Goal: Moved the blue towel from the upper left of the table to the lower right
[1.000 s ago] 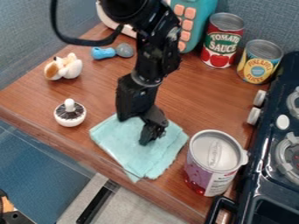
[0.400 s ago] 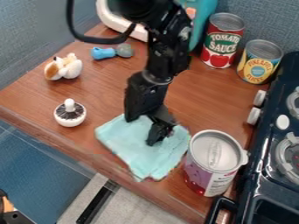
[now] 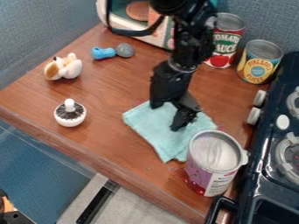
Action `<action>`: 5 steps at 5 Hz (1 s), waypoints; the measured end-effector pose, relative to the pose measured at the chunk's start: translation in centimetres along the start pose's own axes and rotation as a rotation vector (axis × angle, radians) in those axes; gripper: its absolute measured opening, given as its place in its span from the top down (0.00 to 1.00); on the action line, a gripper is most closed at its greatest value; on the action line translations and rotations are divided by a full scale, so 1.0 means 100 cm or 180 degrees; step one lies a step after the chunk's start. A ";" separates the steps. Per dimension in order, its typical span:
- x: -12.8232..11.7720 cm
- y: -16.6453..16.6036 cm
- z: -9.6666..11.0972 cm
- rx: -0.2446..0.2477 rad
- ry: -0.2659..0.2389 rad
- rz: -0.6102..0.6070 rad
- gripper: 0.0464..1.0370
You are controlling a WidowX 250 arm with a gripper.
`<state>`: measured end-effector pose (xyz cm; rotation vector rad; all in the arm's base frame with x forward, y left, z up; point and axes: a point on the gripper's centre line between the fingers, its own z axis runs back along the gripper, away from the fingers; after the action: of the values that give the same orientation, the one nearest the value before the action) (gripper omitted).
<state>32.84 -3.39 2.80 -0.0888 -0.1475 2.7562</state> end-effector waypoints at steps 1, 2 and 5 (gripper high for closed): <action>-0.018 0.002 0.002 0.0060 0.0076 -0.0055 0.04; -0.029 0.005 0.012 -0.0017 0.0141 -0.0217 0.04; -0.028 -0.010 0.066 0.0022 0.0384 -0.0020 0.04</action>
<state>35.26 -4.07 9.56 -0.2518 -0.1057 2.7358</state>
